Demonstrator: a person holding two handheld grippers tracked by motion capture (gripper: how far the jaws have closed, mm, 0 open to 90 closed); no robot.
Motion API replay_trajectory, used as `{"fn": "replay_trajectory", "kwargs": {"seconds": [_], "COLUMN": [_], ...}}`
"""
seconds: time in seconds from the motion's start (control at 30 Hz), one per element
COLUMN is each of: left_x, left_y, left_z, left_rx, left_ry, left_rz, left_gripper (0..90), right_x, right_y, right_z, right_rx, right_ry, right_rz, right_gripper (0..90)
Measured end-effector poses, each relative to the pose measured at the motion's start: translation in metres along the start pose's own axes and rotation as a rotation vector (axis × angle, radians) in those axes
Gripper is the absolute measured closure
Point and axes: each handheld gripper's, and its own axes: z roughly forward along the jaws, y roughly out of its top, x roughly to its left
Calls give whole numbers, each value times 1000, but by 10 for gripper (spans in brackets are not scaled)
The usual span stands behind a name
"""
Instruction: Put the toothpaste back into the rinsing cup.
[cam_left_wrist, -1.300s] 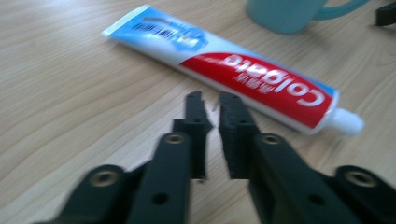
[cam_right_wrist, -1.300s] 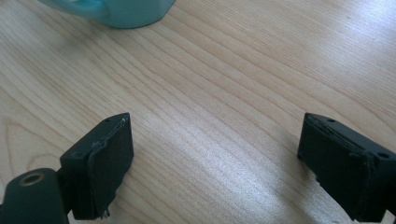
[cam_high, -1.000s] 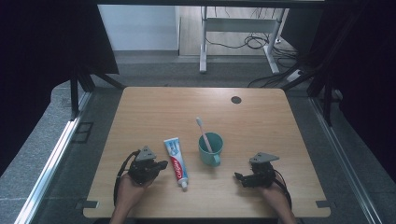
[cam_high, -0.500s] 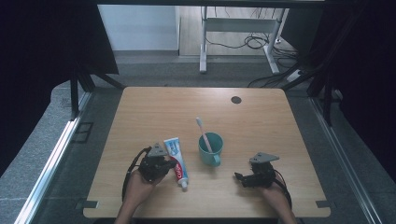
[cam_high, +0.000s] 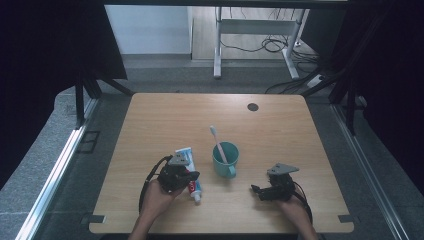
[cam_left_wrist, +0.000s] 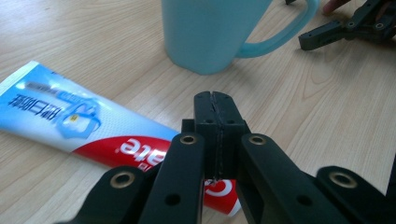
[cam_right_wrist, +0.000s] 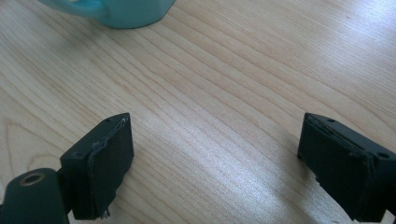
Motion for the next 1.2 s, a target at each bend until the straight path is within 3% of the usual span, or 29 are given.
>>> {"fn": "replay_trajectory", "kwargs": {"seconds": [0.63,0.73,0.93,1.2], "left_x": [-9,-9,-7,0], "left_y": [-7,-10,-13,-20], "left_z": [18,19,14,3], "left_rx": [78,72,72,60], "left_ry": [3,-4,1,13], "left_rz": [29,10,8,-24], "left_gripper": [897,897,898,898], "right_x": [0,0,0,0], "right_y": [0,0,0,0], "right_z": [0,0,0,0], "right_rx": [0,-1,-1,0], "right_ry": [-1,-2,-1,-2], "right_rz": [0,1,1,0], "right_gripper": [106,106,106,106]}}
